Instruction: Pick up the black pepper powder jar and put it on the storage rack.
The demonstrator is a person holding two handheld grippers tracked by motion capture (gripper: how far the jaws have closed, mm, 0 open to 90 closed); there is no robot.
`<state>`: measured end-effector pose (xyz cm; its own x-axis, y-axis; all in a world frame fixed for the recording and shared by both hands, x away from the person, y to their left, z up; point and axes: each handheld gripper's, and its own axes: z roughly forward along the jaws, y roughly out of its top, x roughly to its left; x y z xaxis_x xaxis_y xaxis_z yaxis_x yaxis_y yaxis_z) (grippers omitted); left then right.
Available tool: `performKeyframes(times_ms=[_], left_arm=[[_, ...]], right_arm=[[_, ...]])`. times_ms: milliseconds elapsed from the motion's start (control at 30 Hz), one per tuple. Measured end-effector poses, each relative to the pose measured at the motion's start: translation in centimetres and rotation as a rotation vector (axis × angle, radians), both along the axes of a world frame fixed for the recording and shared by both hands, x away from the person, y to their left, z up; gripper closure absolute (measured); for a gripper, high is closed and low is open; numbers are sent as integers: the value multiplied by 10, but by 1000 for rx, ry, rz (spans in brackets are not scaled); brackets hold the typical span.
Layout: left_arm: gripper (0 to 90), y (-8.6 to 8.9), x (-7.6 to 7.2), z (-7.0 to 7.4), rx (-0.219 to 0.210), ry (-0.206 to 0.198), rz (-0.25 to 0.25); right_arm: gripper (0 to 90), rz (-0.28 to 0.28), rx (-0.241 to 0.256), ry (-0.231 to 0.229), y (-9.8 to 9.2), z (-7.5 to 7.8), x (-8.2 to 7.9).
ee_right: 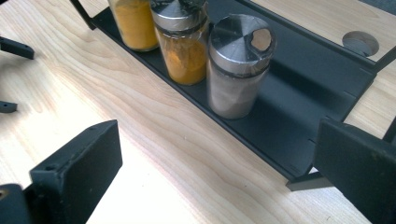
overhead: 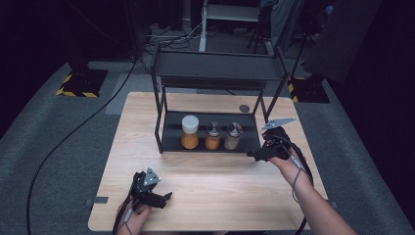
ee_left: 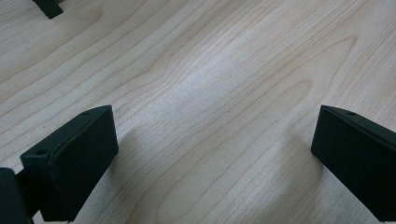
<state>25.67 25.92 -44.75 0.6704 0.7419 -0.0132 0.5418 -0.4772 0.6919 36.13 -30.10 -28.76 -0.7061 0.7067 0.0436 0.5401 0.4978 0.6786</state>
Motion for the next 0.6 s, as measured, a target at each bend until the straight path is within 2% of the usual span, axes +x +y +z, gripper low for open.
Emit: performKeyframes(times_ms=[233,600], left_arm=[[7,0,0,0,0,0,0],[7,0,0,0,1,0,0]], right_arm=[[13,1,-7,-11,-7,-4,-12],[19,2,31,-18,-19,-19,-25]])
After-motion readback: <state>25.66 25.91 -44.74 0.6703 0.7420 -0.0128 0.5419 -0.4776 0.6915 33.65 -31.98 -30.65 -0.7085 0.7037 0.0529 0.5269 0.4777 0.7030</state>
